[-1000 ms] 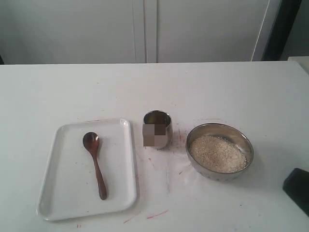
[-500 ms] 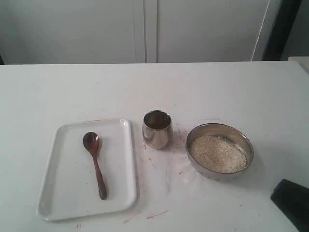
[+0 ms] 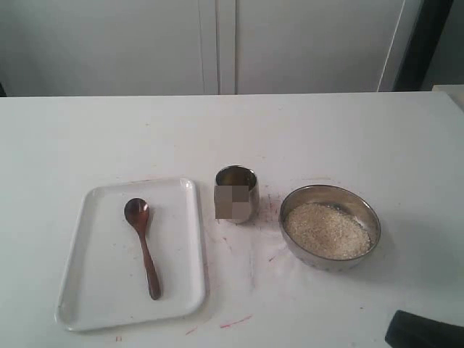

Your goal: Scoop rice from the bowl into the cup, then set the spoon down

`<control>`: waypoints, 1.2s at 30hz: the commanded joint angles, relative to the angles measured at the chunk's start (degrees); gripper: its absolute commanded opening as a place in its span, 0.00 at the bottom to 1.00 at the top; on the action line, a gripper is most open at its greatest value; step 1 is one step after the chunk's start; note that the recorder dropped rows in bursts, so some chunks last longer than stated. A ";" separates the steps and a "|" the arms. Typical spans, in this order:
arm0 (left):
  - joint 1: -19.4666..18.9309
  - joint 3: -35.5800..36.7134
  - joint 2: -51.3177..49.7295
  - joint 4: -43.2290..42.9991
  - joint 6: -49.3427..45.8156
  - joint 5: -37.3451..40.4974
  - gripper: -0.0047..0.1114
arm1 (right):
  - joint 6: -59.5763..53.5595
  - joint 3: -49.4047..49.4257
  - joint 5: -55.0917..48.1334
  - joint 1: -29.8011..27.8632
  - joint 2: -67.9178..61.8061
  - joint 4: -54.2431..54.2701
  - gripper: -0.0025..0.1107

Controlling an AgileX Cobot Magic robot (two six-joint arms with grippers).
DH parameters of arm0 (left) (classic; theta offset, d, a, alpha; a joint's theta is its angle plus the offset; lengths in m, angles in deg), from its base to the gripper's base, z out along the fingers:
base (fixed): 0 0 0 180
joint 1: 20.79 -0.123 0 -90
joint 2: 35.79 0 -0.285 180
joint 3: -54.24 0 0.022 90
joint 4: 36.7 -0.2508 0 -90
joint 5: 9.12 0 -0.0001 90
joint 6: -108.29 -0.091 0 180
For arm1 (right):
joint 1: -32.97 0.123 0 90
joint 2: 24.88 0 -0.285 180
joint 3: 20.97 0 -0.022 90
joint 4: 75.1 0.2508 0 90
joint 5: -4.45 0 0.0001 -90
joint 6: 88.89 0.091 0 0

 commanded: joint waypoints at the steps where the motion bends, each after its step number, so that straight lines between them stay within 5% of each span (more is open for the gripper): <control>1: -0.09 -0.31 -0.04 0.00 -0.02 0.17 0.16 | 1.42 0.30 -6.91 -0.26 0.31 0.10 0.07; 36: -0.09 -0.31 -0.04 0.00 -0.02 0.17 0.16 | -7.82 0.30 -11.54 -0.26 0.31 -1.65 0.07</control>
